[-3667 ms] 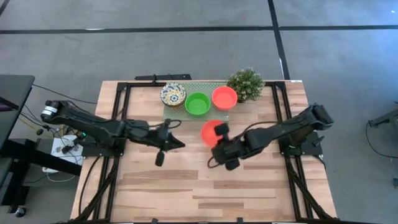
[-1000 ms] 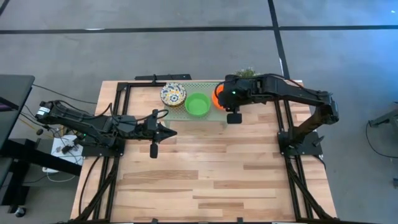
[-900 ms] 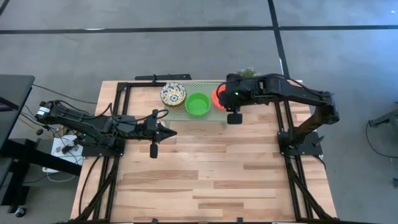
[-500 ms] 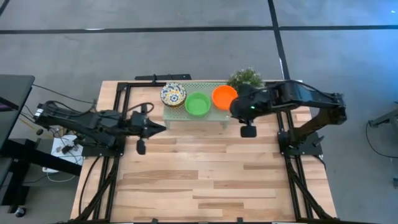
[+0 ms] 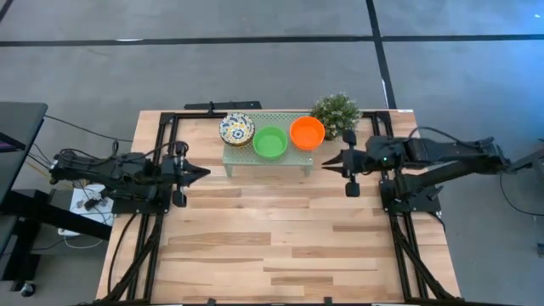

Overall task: Pick & Place Mini bowls
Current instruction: Return to Home Position

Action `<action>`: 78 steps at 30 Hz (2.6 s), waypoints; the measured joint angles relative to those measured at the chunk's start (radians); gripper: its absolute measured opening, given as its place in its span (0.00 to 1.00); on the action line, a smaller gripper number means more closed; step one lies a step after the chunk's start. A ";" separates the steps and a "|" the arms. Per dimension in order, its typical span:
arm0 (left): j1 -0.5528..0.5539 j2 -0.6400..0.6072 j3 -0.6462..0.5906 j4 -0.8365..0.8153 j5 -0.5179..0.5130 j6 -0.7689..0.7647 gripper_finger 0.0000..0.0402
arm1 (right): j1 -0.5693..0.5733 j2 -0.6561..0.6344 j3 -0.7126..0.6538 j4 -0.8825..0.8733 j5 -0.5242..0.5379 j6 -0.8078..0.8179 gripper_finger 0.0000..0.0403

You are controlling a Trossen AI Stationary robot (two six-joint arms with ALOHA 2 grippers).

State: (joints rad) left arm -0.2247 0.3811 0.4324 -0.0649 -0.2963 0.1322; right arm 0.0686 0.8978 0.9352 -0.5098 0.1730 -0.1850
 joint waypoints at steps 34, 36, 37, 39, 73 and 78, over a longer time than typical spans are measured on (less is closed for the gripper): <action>0.221 -0.381 -0.372 0.221 0.039 -0.047 0.02 | -0.290 -0.885 -0.766 0.400 -0.128 0.075 0.07; 0.221 -0.381 -0.400 0.271 0.039 -0.074 0.02 | -0.294 -0.896 -0.768 0.375 -0.128 0.074 0.06; 0.221 -0.381 -0.419 0.299 0.039 -0.085 0.02 | -0.295 -0.895 -0.768 0.368 -0.131 0.076 0.06; 0.221 -0.375 -0.427 0.310 0.039 -0.084 0.02 | -0.295 -0.895 -0.773 0.372 -0.138 0.078 0.06; 0.221 -0.367 -0.427 0.318 0.039 -0.092 0.02 | -0.309 -0.895 -0.926 0.524 -0.124 0.160 0.06; 0.221 -0.367 -0.426 0.320 0.039 -0.092 0.02 | -0.309 -0.895 -0.926 0.522 -0.124 0.160 0.06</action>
State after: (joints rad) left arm -0.0036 0.0139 0.0059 0.2546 -0.2575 0.0402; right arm -0.2405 0.0025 0.0097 0.0127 0.0486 -0.0246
